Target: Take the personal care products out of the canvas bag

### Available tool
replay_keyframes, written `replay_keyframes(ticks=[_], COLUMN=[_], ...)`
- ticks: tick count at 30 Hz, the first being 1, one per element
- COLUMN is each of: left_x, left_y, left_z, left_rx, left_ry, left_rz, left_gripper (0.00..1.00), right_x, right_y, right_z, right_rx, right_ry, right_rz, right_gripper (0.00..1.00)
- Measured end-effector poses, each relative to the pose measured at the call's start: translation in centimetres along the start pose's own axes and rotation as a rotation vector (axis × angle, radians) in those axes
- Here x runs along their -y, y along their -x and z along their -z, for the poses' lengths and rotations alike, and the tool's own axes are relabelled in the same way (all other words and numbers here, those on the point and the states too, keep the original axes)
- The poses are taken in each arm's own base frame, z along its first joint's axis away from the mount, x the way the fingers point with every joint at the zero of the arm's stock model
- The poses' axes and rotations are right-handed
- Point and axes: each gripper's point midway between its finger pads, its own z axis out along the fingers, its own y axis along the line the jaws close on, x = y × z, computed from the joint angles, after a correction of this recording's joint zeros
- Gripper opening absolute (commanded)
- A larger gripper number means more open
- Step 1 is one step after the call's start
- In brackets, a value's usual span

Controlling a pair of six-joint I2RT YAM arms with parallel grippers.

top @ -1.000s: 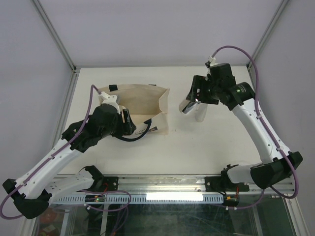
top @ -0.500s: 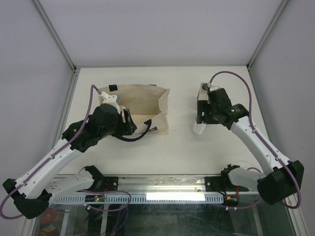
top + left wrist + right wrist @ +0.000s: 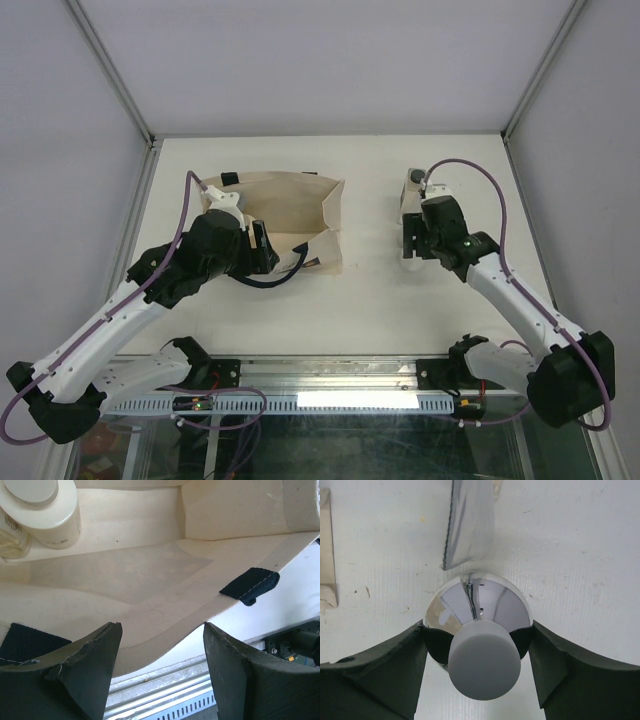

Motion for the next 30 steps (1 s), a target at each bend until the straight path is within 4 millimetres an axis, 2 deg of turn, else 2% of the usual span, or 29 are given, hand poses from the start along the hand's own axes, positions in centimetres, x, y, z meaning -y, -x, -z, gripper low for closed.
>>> replay_keyframes(ticks=[7, 13, 15, 17, 18, 20, 27, 30], left_x=[0.1, 0.2, 0.2, 0.3, 0.3, 0.3, 0.3, 0.3], left_y=[0.1, 0.3, 0.4, 0.4, 0.5, 0.5, 0.5, 0.5], left_z=[0.1, 0.2, 0.2, 0.3, 0.3, 0.3, 0.3, 0.4], left_rx=[0.003, 0.009, 0.01, 0.011, 0.012, 0.012, 0.013, 0.016], left_ry=[-0.002, -0.006, -0.007, -0.008, -0.009, -0.009, -0.009, -0.011], left_rz=[0.0, 0.002, 0.001, 0.001, 0.002, 0.002, 0.002, 0.002], left_gripper=[0.69, 0.69, 0.69, 0.69, 0.7, 0.7, 0.7, 0.69], right_x=[-0.2, -0.2, -0.2, -0.1, -0.1, -0.2, -0.3, -0.4], right_y=[0.4, -0.5, -1.0, -1.4, -1.4, -1.4, -1.4, -0.4], right_z=[-0.8, -1.4, -1.6, -1.8, -1.8, -1.8, -1.8, -1.0], right_rx=[0.013, -0.014, -0.03, -0.044, -0.042, -0.044, -0.043, -0.013], right_ry=[0.003, -0.002, -0.005, -0.009, -0.007, -0.001, 0.004, 0.01], right_rz=[0.009, 0.018, 0.022, 0.026, 0.025, 0.026, 0.025, 0.016], right_gripper=[0.0, 0.01, 0.13, 0.34, 0.48, 0.67, 0.91, 0.97])
